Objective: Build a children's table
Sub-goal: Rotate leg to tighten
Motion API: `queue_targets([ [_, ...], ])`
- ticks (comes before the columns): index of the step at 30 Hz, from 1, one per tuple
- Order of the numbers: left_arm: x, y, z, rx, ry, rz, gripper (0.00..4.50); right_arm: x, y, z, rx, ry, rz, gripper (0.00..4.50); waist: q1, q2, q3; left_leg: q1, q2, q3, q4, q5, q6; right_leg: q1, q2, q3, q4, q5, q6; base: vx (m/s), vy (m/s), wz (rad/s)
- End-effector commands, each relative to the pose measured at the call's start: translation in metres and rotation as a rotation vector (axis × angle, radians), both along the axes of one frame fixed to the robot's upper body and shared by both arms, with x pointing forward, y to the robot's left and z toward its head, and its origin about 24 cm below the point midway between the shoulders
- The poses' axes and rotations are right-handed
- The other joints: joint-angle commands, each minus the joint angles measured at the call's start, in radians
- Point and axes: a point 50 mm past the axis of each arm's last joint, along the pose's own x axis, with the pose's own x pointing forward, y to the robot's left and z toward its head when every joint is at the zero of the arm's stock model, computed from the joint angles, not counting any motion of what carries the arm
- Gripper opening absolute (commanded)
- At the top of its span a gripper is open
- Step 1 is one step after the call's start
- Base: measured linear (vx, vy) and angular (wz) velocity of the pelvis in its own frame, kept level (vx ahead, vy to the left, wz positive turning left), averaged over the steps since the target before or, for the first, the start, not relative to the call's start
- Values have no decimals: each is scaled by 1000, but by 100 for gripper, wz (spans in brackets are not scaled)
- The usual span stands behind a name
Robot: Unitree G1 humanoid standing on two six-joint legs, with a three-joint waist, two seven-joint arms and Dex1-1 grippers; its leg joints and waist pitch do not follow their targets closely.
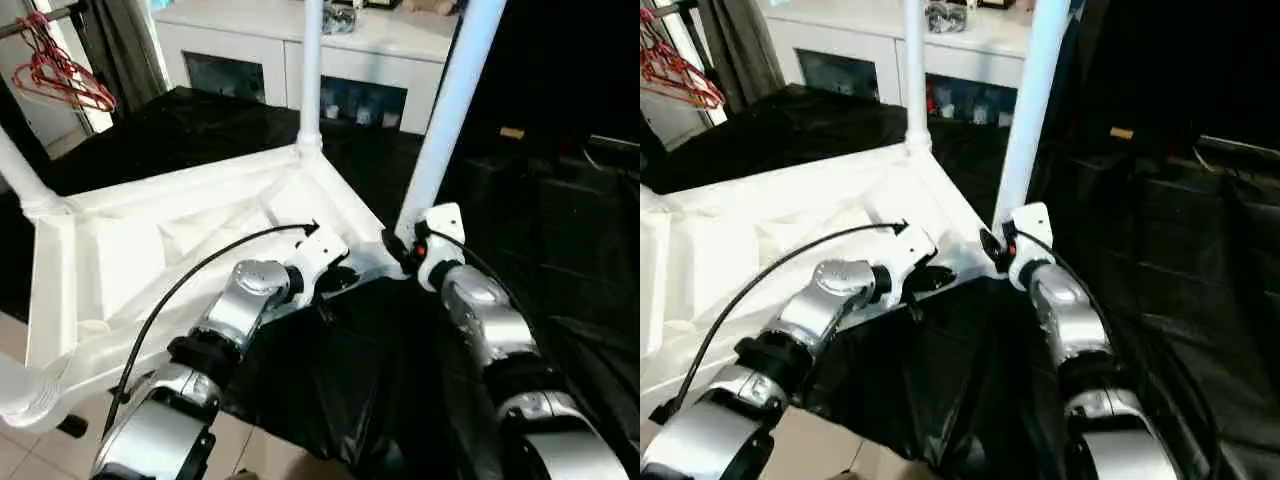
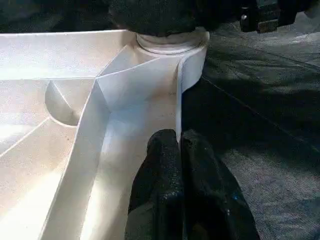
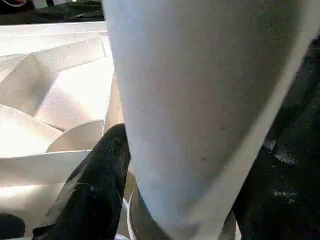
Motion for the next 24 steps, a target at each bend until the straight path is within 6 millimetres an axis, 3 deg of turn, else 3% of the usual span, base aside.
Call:
queue_targets([
  [1, 8, -11, 24, -67, -113, -5, 0, -17, 33, -27, 49, 136, 147, 316, -2, -5, -58, 9, 39, -14, -78, -256, 21, 42, -75, 46, -83, -289, -184, 0, 0, 0],
  [6, 1, -5, 20, -80, -105, -72, 0, -17, 22, -25, -7, 103, 188, 350, -6, -7, -56, 10, 39, -16, -80, -273, 19, 41, -77, 46, -90, -339, -172, 0, 0, 0],
  [12, -4, 3, 18, -72, -104, -121, 0, -23, -4, -17, -53, 64, 275, 350, -2, -9, -60, 5, 40, -12, -76, -222, 43, 46, -74, 47, -81, -261, -188, 0, 0, 0],
  [14, -7, 6, 17, -70, -100, -153, 0, -35, -32, -9, -95, 23, 341, 350, 4, -5, -59, 4, 42, -13, -74, -213, 52, 49, -74, 48, -79, -236, -189, 0, 0, 0],
  [15, -7, 6, 17, -71, -98, -157, 0, -37, -35, -8, -103, 19, 350, 350, 8, -7, -59, 8, 44, -12, -73, -214, 56, 48, -73, 48, -81, -231, -186, 0, 0, 0],
  [17, -9, 7, 16, -69, -95, -185, 0, -43, -47, -4, -122, 7, 378, 350, 8, -6, -62, 3, 42, -11, -71, -198, 67, 50, -73, 48, -73, -195, -201, 0, 0, 0],
  [21, -13, 10, 15, -60, -86, -233, 0, -52, -67, 4, -111, -4, 407, 350, 8, -9, -59, 2, 41, -11, -69, -209, 79, 50, -75, 45, -79, -233, -206, 0, 0, 0],
  [24, -16, 11, 15, -57, -83, -260, 0, -56, -75, 10, -98, -13, 426, 350, 10, 0, -58, 4, 43, -12, -71, -221, 76, 48, -74, 45, -84, -266, -199, 0, 0, 0],
])
